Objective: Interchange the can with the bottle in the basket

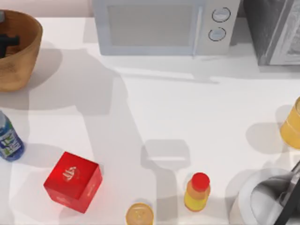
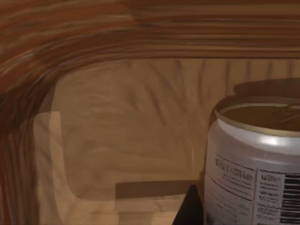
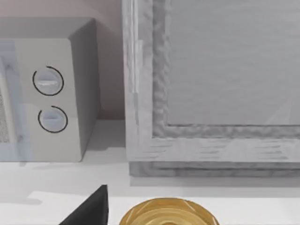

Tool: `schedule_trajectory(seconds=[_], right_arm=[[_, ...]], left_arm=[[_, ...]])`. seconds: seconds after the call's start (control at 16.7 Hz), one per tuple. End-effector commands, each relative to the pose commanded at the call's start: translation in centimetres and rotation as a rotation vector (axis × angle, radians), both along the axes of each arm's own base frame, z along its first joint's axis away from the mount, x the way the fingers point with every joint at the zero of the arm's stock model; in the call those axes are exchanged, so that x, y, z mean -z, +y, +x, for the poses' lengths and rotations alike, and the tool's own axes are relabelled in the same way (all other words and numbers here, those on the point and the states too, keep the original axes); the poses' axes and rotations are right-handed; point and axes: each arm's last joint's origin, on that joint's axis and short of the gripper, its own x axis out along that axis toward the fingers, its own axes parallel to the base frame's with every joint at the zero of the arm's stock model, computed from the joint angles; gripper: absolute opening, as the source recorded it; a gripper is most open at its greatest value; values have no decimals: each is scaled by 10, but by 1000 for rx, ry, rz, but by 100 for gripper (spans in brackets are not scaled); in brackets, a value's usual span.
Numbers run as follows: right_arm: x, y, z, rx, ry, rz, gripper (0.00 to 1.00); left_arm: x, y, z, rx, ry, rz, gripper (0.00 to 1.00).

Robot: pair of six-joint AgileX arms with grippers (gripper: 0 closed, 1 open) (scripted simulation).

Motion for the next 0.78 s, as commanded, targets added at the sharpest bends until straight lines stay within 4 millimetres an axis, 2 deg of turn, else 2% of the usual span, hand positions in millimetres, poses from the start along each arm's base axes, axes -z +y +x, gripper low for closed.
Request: schedule_trajectory(seconds=[0.06,0.24,0.48,0.66,0.78], right_arm=[[0,0,0,0,0,0,100],[0,0,0,0,0,0,100],[0,0,0,0,0,0,100],[0,0,0,0,0,0,100],[0,0,0,0,0,0,100]], left_arm=[[-21,0,-7,-14,-19,6,0],[-28,3,-9,-17,-38,16,0],[-66,12,-29,-20,-150,67,0],[-111,12,-65,-21,-295,125,0],[-144,5,-102,-24,-427,169,0]])
